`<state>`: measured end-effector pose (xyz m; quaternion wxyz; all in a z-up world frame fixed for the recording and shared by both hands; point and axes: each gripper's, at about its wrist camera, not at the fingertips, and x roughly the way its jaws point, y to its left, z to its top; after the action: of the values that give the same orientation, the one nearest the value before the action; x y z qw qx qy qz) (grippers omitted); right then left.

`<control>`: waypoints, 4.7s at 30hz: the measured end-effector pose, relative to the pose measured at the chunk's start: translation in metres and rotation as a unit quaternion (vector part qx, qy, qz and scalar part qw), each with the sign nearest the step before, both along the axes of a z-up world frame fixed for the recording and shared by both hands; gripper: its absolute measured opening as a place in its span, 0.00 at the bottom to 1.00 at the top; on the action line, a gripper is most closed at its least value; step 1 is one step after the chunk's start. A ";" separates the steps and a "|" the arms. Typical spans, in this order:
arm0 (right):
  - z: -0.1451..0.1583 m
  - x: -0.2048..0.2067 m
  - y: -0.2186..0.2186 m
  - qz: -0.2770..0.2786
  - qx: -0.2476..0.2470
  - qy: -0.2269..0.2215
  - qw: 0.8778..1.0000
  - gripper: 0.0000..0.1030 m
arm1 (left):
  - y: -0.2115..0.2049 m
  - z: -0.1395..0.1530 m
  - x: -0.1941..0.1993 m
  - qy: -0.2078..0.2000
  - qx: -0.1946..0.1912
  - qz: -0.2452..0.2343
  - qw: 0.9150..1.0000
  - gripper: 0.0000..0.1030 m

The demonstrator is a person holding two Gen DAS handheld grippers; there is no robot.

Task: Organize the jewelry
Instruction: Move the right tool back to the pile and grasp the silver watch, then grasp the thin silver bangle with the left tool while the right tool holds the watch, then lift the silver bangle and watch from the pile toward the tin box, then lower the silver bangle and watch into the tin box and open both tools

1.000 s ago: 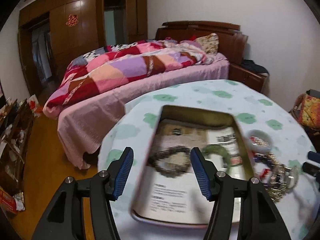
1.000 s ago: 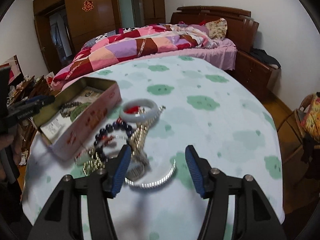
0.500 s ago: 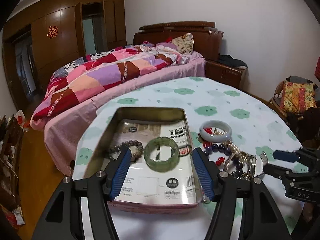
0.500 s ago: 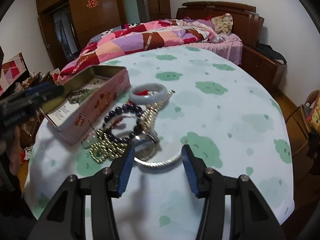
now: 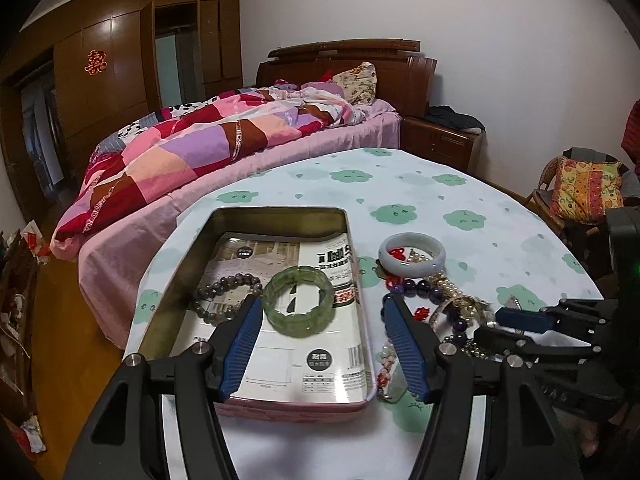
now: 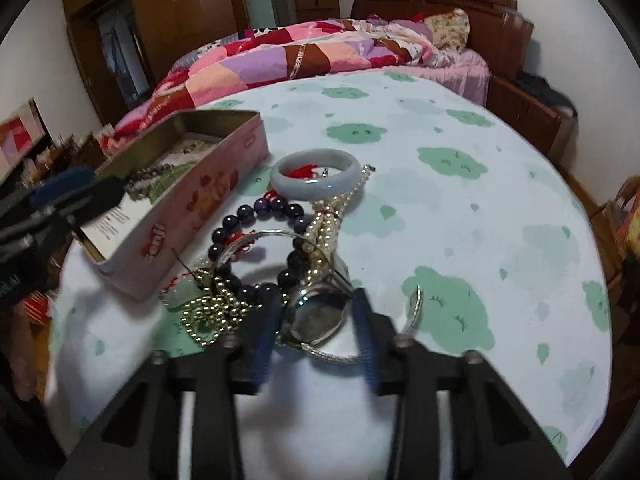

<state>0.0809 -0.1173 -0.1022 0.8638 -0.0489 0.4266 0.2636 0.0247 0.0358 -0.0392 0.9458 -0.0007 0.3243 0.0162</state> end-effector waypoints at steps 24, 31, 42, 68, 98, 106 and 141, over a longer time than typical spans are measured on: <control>0.000 -0.002 -0.031 -0.046 0.027 -0.033 0.998 0.12 | -0.050 -0.004 -0.003 0.000 0.030 -0.083 0.996 0.62; 0.000 0.000 -0.035 -0.047 0.042 -0.027 0.998 0.12 | -0.074 -0.020 0.018 0.042 0.053 -0.129 0.989 0.35; 0.000 -0.001 -0.035 -0.042 0.043 -0.028 0.998 0.12 | -0.081 -0.046 0.040 0.090 0.054 -0.139 0.985 0.04; 0.005 -0.006 -0.037 -0.042 0.055 -0.045 0.997 0.12 | -0.061 0.009 0.000 0.020 -0.008 -0.131 0.991 0.04; 0.025 -0.017 -0.035 -0.032 0.059 -0.099 0.993 0.12 | -0.040 0.025 -0.017 -0.010 -0.018 -0.109 0.994 0.04; 0.036 -0.019 -0.029 -0.020 0.063 -0.112 0.992 0.12 | -0.028 0.029 -0.019 -0.015 -0.020 -0.094 0.995 0.04; 0.084 -0.014 0.055 0.087 0.063 -0.146 0.983 0.12 | 0.039 0.035 -0.018 -0.027 -0.032 -0.008 0.999 0.04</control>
<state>0.0667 -0.0622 -0.0181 0.8921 -0.0694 0.2726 0.3535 0.0071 0.0744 -0.0042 0.9539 -0.0291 0.2986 -0.0014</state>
